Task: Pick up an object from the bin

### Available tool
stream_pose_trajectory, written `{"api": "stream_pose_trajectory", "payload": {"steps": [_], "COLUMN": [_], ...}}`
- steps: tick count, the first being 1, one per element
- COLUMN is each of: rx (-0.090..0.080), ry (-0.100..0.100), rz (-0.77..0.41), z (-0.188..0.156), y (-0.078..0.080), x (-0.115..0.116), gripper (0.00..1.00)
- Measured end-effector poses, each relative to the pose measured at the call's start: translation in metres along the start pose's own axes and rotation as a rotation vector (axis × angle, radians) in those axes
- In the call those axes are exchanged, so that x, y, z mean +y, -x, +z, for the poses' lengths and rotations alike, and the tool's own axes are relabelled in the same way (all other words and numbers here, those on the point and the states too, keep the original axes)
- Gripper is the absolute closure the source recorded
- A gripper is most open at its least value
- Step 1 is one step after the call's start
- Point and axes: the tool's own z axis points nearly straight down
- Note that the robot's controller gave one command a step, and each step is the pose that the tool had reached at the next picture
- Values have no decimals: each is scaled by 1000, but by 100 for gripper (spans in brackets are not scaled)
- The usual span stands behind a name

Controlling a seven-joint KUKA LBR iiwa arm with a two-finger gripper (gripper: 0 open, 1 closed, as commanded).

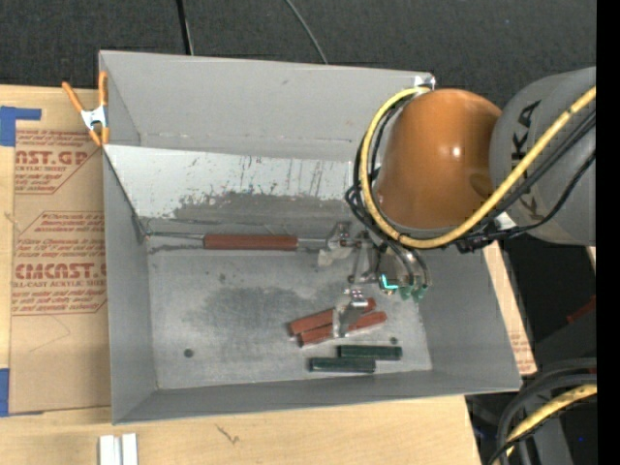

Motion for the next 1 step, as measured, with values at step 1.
{"api": "stream_pose_trajectory", "payload": {"steps": [1], "rx": [-8], "ry": [1], "rz": [1], "z": [-4], "y": [2], "x": [0], "gripper": [0]}}
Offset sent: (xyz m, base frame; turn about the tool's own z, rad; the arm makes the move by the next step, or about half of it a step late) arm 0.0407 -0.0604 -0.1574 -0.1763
